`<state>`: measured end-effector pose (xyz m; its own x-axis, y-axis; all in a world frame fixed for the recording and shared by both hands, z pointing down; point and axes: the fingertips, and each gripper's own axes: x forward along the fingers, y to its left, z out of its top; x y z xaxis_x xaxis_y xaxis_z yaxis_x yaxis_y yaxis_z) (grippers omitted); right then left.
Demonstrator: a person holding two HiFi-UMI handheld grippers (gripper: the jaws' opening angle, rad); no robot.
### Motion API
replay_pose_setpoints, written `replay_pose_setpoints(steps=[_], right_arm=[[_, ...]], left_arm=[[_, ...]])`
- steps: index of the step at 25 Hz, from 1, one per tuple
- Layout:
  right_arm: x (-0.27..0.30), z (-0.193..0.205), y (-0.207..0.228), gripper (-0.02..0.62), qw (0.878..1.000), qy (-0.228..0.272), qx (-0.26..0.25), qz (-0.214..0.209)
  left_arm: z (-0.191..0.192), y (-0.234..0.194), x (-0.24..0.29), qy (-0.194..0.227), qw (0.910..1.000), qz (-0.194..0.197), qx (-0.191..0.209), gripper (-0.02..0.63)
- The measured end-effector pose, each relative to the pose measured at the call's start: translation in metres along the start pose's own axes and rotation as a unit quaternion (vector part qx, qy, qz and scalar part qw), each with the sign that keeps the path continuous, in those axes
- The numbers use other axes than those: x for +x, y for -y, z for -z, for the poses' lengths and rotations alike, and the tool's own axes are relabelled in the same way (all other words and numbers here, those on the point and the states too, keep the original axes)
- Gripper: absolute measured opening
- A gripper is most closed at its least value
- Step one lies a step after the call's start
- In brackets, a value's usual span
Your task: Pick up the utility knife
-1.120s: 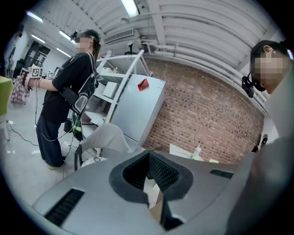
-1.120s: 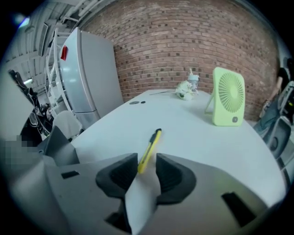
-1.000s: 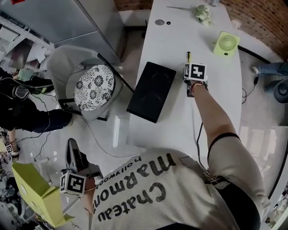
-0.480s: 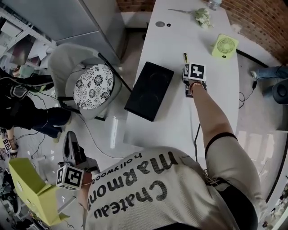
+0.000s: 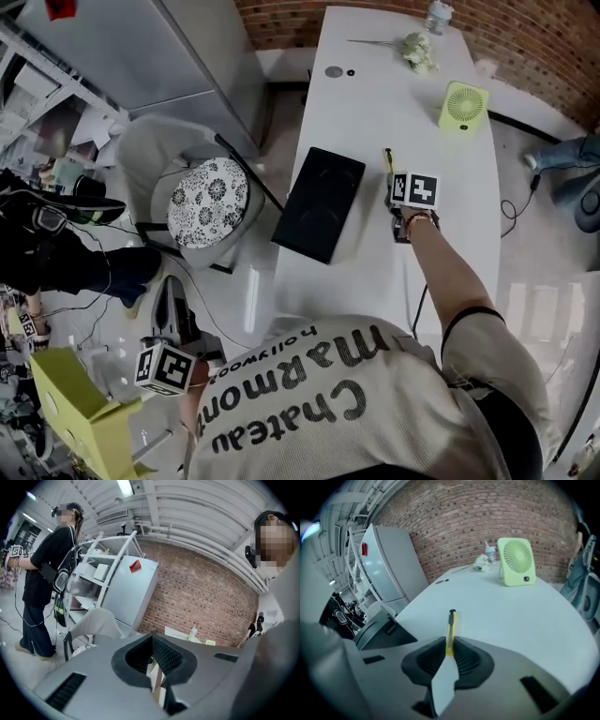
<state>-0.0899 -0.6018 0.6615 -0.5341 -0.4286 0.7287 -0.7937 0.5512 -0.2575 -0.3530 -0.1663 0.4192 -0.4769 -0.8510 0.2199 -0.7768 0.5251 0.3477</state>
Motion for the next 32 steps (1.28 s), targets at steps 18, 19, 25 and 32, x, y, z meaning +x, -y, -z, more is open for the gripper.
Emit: replay_pose_setpoints(steps=[18,19,25,32], right_arm=[[-0.125,0.065,-0.037,0.054,0.993,0.076,0.091,0.019],[-0.134,0.074,-0.039,0.054,0.993,0.08,0.087,0.026],[-0.186,0.109,-0.046,0.054,0.99,0.097,0.088,0.06],[-0.244,0.138,-0.065,0.054,0.98,0.14,0.123,0.074]], left_arm=[[-0.013,0.049,0.043,-0.007,0.9838,0.178,-0.017,0.0],[-0.011,0.051,0.039,-0.012,0.9817,0.189,-0.017,0.0],[-0.008,0.059,0.017,-0.034,0.9708,0.237,-0.019,0.0],[-0.005,0.058,-0.018,-0.051,0.9588,0.279,-0.014,0.0]])
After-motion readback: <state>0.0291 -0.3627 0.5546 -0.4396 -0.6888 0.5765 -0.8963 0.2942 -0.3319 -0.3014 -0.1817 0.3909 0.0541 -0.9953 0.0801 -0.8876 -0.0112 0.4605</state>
